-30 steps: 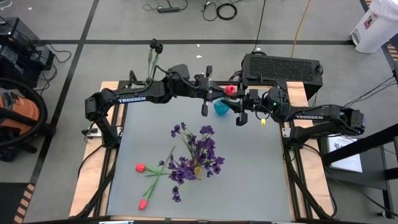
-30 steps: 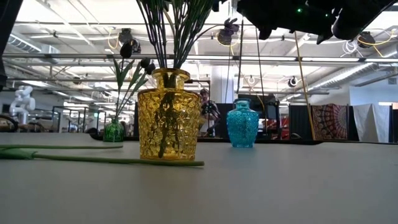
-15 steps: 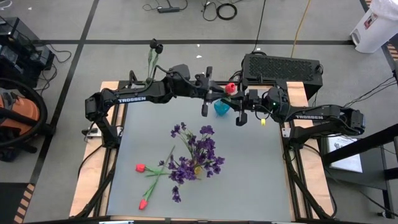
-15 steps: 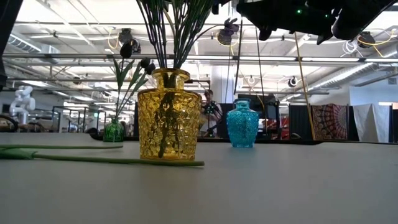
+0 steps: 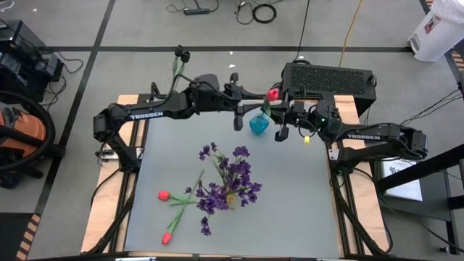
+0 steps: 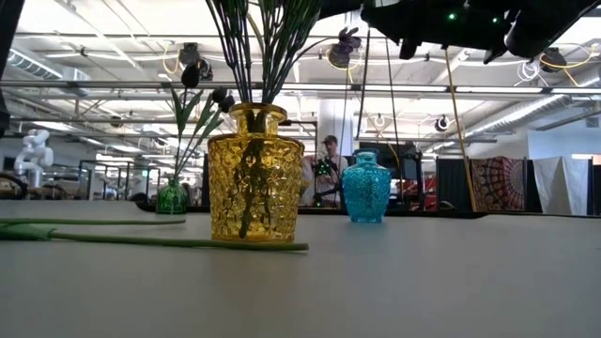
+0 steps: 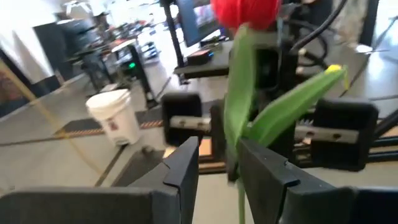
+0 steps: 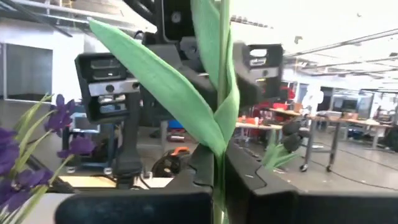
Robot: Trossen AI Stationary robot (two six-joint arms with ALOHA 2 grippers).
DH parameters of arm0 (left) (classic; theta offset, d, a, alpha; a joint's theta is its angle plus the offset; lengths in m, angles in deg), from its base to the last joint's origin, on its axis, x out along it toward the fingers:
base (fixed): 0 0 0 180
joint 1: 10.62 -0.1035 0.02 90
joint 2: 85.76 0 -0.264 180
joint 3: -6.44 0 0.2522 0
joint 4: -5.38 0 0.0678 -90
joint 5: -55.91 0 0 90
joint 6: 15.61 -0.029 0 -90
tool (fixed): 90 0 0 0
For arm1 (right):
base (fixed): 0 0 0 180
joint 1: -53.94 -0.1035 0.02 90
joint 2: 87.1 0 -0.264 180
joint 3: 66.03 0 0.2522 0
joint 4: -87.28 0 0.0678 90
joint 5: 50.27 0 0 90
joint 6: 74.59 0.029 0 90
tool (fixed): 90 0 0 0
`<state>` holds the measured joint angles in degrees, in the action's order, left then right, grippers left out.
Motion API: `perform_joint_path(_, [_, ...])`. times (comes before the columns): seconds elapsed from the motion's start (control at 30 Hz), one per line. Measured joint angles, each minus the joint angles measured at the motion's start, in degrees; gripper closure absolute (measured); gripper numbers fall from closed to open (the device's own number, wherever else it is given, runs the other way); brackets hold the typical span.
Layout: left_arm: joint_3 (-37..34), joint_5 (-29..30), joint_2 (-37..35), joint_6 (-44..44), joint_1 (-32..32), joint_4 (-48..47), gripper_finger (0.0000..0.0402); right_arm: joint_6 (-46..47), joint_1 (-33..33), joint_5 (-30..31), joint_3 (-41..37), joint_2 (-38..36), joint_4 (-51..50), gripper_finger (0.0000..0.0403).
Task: Sort flowers into vase by color
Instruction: Put the top pink flower into the blue vase
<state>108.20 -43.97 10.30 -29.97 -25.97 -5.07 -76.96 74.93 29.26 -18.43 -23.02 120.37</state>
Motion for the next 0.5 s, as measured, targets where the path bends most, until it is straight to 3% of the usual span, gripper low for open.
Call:
perform_joint_path(0.37, [0.02,4.04,-1.51,-0.07,0.00,-5.70,0.0283,-1.39,4.85,0.25,0.00,-4.31,-0.70,0.0402])
perform_joint_path(0.5, [0.02,4.15,-1.54,-0.07,0.00,-5.83,0.0283,-2.46,6.61,4.17,0.00,-4.00,-4.46,0.0402])
